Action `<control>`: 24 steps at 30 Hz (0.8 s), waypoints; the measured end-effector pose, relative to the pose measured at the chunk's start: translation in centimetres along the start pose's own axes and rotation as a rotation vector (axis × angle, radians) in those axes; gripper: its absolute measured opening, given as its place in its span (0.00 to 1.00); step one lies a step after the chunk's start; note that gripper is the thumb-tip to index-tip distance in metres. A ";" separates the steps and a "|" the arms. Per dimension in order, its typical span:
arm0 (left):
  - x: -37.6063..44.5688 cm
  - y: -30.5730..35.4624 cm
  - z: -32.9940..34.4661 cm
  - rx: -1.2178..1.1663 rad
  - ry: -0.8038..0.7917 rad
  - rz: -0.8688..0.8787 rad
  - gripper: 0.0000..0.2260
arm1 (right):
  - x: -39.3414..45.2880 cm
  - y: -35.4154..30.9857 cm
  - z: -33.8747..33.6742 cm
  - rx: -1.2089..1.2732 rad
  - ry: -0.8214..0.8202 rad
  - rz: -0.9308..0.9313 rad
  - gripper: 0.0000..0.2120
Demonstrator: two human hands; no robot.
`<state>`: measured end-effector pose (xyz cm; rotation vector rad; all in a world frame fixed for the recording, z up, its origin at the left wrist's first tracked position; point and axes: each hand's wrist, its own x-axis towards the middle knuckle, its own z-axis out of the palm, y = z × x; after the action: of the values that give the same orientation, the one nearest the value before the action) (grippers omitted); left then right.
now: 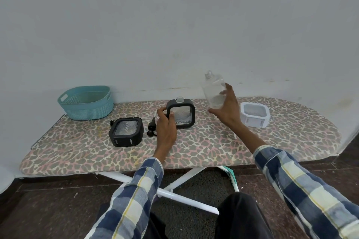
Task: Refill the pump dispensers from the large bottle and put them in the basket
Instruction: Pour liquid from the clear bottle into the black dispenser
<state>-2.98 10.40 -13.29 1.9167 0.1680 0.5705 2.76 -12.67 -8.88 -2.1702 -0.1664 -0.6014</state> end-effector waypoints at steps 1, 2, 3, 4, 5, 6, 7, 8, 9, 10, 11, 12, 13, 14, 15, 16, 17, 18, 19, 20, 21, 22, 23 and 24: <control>0.0 0.1 0.0 -0.005 0.000 0.001 0.09 | 0.1 0.1 0.3 0.041 0.018 0.044 0.54; 0.0 0.1 0.0 -0.011 -0.002 0.001 0.09 | 0.1 0.1 0.5 0.079 0.029 0.082 0.54; -0.1 0.1 0.0 -0.016 -0.004 0.004 0.08 | 0.1 0.0 0.7 0.121 0.034 0.114 0.54; -0.1 0.1 0.0 -0.017 -0.005 0.005 0.08 | 0.1 0.0 0.9 0.160 0.033 0.150 0.54; -0.1 0.2 0.0 -0.019 -0.005 0.006 0.08 | 0.1 0.1 1.3 0.205 0.031 0.180 0.54; -0.2 0.1 0.0 -0.020 -0.004 0.007 0.07 | -0.1 0.1 1.5 0.238 0.026 0.207 0.53; -0.2 0.1 0.0 -0.023 -0.003 0.010 0.07 | -0.2 0.3 1.7 0.266 0.027 0.218 0.53; -0.2 0.1 0.0 -0.026 -0.002 0.015 0.07 | -0.4 0.5 2.0 0.270 0.036 0.225 0.54; -0.2 0.2 0.0 -0.028 -0.002 0.019 0.07 | -0.5 1.0 2.4 0.269 0.039 0.223 0.55; -0.3 0.2 0.0 -0.028 -0.001 0.024 0.07 | -0.8 1.2 2.5 0.262 0.033 0.223 0.55; -0.3 0.2 0.0 -0.026 -0.001 0.026 0.07 | -1.0 1.4 2.7 0.259 0.025 0.221 0.55; -0.3 0.3 0.0 -0.022 -0.001 0.026 0.07 | -1.2 1.4 2.7 0.258 0.015 0.217 0.55; -0.3 0.3 0.0 -0.021 -0.002 0.024 0.08 | -1.3 1.4 2.6 0.263 0.002 0.210 0.56; -0.2 0.2 0.0 -0.022 -0.004 0.022 0.08 | -1.4 1.4 2.5 0.258 -0.007 0.202 0.56; -0.2 0.1 0.1 -0.023 -0.007 0.021 0.08 | -1.4 1.5 2.5 0.259 -0.017 0.187 0.57; -0.2 0.0 0.1 -0.024 -0.009 0.020 0.08 | -1.6 1.4 2.3 0.256 -0.028 0.187 0.57; -0.1 -0.1 0.1 -0.023 -0.009 0.020 0.09 | -1.9 1.4 2.4 0.257 -0.032 0.200 0.56; -0.1 -0.1 0.1 -0.019 -0.008 0.020 0.09 | -2.5 1.2 2.5 0.254 -0.015 0.220 0.55; -0.2 0.0 0.0 -0.014 -0.009 0.020 0.10 | -3.2 1.1 2.6 0.251 0.031 0.221 0.53; -0.1 0.0 0.1 -0.009 -0.011 0.019 0.10 | -4.0 0.7 2.8 0.243 0.104 0.204 0.50; -0.1 0.0 0.1 -0.005 -0.014 0.018 0.11 | -4.8 0.3 3.0 0.226 0.192 0.161 0.45; -0.1 0.1 0.1 -0.004 -0.014 0.018 0.11 | -5.5 -0.2 3.3 0.198 0.273 0.109 0.40; 0.0 0.1 0.1 -0.002 -0.014 0.019 0.10 | -6.1 -0.8 3.6 0.174 0.323 0.052 0.34; 0.0 0.0 0.1 -0.001 -0.012 0.021 0.10 | -6.6 -1.7 3.9 0.163 0.331 -0.004 0.30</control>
<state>-2.92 10.33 -13.29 1.9220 0.1402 0.5725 -2.15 -8.03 -12.80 -1.8843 -0.0394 -0.9059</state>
